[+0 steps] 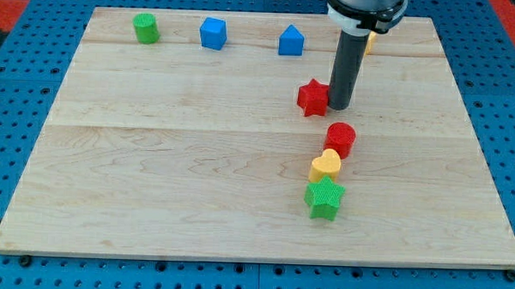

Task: Push the yellow hexagon into the red blocks

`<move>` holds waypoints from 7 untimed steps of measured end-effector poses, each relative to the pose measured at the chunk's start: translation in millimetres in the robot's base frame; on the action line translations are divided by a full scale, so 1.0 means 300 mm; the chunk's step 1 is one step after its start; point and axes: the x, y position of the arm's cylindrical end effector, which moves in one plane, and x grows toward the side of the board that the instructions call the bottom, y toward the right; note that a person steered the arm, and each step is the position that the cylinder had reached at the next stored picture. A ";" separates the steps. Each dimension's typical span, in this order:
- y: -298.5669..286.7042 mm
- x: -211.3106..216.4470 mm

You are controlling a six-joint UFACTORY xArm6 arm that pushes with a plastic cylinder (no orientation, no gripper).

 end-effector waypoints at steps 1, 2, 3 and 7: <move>0.028 -0.004; 0.109 -0.059; 0.166 -0.171; 0.313 -0.601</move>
